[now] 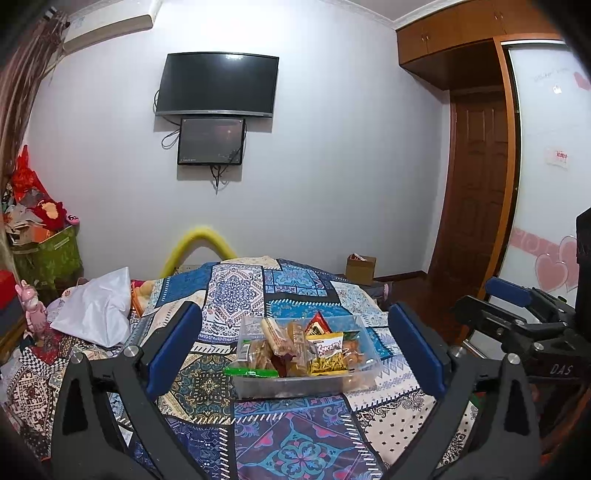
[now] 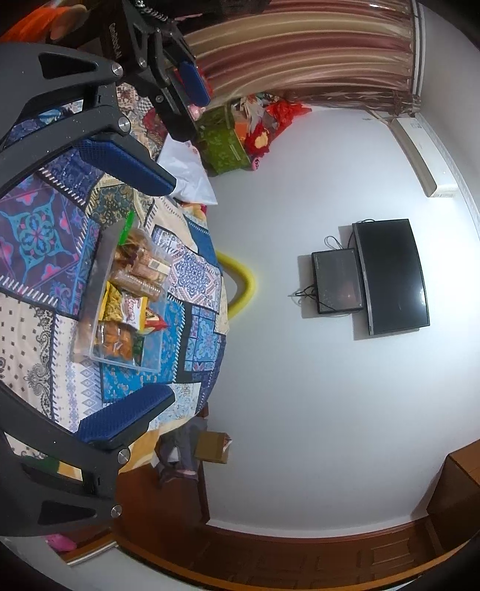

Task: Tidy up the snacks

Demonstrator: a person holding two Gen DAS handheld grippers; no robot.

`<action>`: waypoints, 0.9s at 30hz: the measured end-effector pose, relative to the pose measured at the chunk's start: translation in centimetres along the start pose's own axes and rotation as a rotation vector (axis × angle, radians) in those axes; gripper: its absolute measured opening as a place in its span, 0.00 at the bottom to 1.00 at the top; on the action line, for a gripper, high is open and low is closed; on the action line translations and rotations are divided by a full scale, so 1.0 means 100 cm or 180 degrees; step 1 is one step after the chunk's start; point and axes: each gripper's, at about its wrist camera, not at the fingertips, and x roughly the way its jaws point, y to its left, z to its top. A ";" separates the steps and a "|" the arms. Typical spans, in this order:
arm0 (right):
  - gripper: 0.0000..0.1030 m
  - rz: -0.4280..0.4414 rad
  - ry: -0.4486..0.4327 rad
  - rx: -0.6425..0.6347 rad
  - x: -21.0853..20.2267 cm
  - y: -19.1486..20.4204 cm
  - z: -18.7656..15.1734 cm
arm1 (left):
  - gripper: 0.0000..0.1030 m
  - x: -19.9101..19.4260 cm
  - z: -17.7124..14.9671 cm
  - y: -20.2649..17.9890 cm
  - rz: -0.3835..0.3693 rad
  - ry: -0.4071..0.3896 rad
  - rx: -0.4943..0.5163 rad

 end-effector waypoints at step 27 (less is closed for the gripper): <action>0.99 0.0026 -0.0020 -0.0007 -0.009 0.002 -0.003 | 0.99 -0.006 -0.002 0.001 -0.0019 -0.0006 -0.0010</action>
